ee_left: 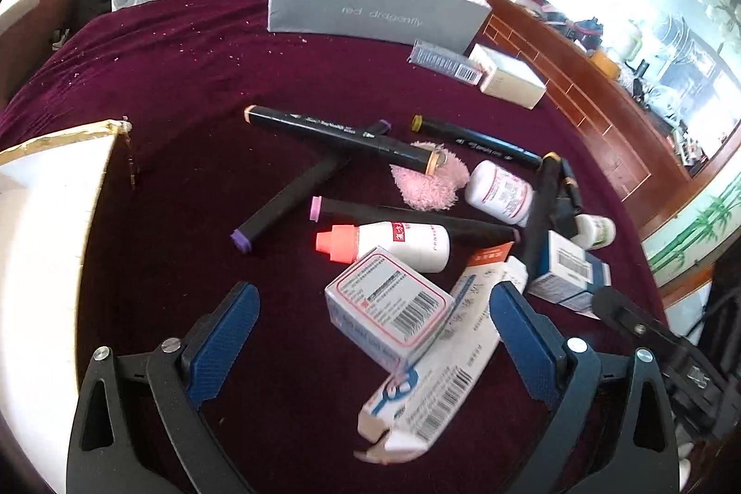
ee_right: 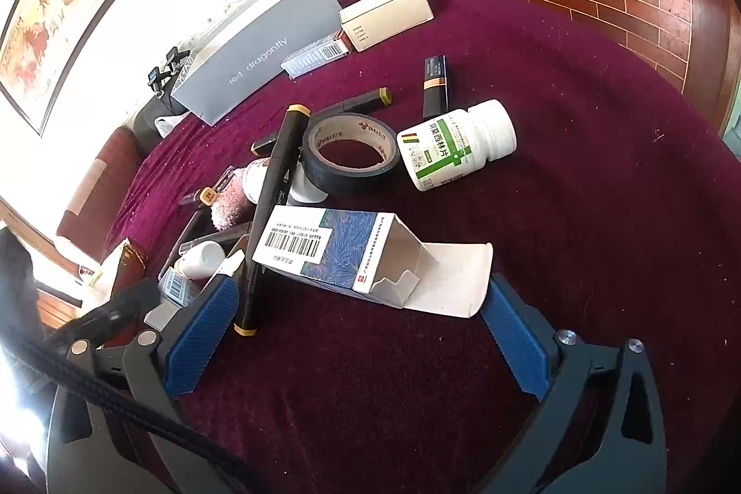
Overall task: Organize objects
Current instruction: 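Grasp the pink-bordered barcode box with the left tool while the right tool approaches a white box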
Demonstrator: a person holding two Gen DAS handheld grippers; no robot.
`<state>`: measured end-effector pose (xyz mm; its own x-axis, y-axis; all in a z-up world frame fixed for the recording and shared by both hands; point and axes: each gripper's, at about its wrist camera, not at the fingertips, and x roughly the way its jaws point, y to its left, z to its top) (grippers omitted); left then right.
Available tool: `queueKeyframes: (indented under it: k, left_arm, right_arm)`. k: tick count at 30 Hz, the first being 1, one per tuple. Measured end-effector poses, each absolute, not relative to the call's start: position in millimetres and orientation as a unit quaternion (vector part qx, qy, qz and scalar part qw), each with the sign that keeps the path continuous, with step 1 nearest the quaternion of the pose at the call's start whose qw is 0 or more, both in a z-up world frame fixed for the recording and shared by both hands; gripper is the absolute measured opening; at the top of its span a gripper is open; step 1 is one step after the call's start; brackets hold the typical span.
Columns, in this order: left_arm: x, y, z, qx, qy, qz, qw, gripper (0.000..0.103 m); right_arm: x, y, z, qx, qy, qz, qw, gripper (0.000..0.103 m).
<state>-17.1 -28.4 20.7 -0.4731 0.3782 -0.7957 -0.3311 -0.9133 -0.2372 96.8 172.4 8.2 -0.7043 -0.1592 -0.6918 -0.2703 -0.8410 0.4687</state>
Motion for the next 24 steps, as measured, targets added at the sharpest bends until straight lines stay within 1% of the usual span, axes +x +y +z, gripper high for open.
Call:
queueKeyframes:
  k: [1, 2, 3, 4, 5, 6, 10, 16, 20, 22, 24]
  left_arm:
    - [-17, -25, 17, -0.471, -0.012, 0.858, 0.203, 0.087]
    - [-18, -22, 14, -0.474, -0.004, 0.858, 0.198, 0.076]
    - [-19, -18, 11, -0.480, 0.003, 0.855, 0.196, 0.069]
    - [-20, -17, 7, -0.489, 0.005, 0.849, 0.198, 0.053]
    - [-21, -18, 5, -0.490, 0.010, 0.850, 0.193, 0.049]
    - [-20, -19, 7, -0.484, 0.014, 0.854, 0.190, 0.049]
    - [-15, -39, 19, -0.475, -0.028, 0.860, 0.186, 0.049]
    - [30, -79, 60, -0.424, -0.036, 0.886, 0.185, 0.049]
    - [56, -107, 79, -0.401, -0.044, 0.897, 0.181, 0.049]
    - [69, -124, 84, -0.388, -0.048, 0.903, 0.177, 0.049]
    - [76, -135, 88, -0.378, -0.050, 0.908, 0.174, 0.049]
  right_arm:
    - [97, 172, 8, -0.383, 0.280, 0.880, 0.032, 0.103]
    - [97, 172, 8, -0.383, 0.279, 0.880, 0.032, 0.103]
    - [97, 172, 8, -0.384, 0.278, 0.880, 0.033, 0.103]
    - [96, 172, 8, -0.384, 0.277, 0.880, 0.033, 0.103]
    - [96, 172, 8, -0.385, 0.275, 0.880, 0.035, 0.103]
    - [96, 171, 8, -0.386, 0.273, 0.881, 0.036, 0.103]
    - [95, 169, 8, -0.389, 0.264, 0.882, 0.040, 0.103]
    - [92, 164, 8, -0.396, 0.245, 0.884, 0.050, 0.103]
    - [88, 157, 10, -0.417, 0.219, 0.880, 0.058, 0.102]
    - [88, 152, 15, -0.430, 0.199, 0.878, 0.062, 0.101]
    - [94, 145, 30, -0.417, 0.189, 0.887, 0.062, 0.101]
